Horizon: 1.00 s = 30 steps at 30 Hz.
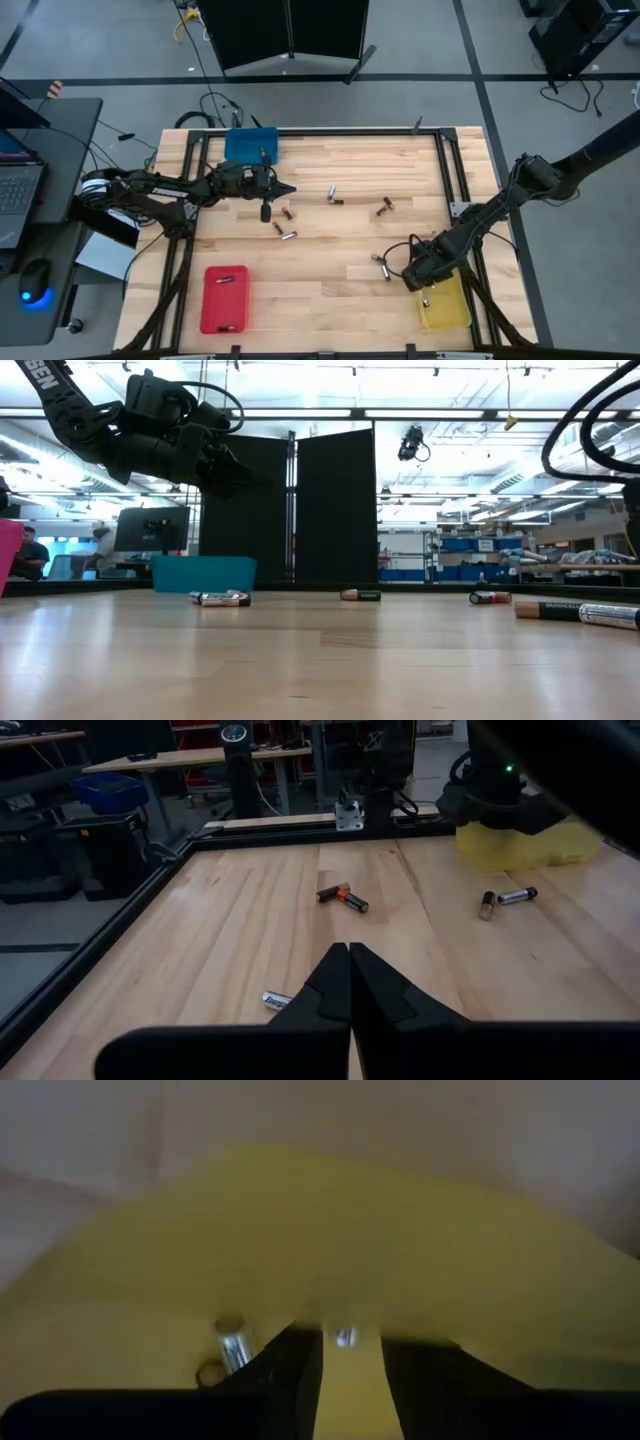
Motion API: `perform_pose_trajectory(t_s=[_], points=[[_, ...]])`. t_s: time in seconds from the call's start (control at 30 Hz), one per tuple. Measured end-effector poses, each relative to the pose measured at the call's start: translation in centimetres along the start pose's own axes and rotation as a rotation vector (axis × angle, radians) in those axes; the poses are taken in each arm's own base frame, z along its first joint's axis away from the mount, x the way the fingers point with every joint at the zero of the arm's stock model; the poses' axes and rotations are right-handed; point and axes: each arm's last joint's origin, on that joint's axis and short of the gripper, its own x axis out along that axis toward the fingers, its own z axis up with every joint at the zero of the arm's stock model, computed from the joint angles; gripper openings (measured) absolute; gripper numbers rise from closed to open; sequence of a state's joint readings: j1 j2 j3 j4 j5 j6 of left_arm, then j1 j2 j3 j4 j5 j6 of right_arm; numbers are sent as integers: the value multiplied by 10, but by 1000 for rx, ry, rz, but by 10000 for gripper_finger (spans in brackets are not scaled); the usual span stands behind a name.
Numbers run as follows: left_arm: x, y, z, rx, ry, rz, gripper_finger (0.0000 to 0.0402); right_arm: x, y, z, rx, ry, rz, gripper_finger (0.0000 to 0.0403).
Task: Sort batteries
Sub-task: Put the silver battery into the yellow bin, then put the brown battery into the red bin
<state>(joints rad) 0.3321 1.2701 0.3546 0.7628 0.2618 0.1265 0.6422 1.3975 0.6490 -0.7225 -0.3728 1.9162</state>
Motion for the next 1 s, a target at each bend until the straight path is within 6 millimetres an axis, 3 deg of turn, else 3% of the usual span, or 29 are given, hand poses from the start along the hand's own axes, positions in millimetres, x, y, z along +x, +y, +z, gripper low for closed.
perform_pose_trajectory(t_s=[0.23,0.47,0.7,0.83,1.0], points=[[0,0,-1,-3,12,-1,2,-19,12,-7,-79,26,23,151],[0,0,-2,-7,25,-3,2,-64,17,-16,-143,-14,-81,165],[0,0,-3,-8,29,-3,2,-110,23,-23,-276,-277,-66,165],[0,0,-3,-8,32,-3,2,-118,29,-10,-358,-449,-39,161],[0,0,-4,-10,36,-4,2,-122,33,25,-349,-568,-58,140]])
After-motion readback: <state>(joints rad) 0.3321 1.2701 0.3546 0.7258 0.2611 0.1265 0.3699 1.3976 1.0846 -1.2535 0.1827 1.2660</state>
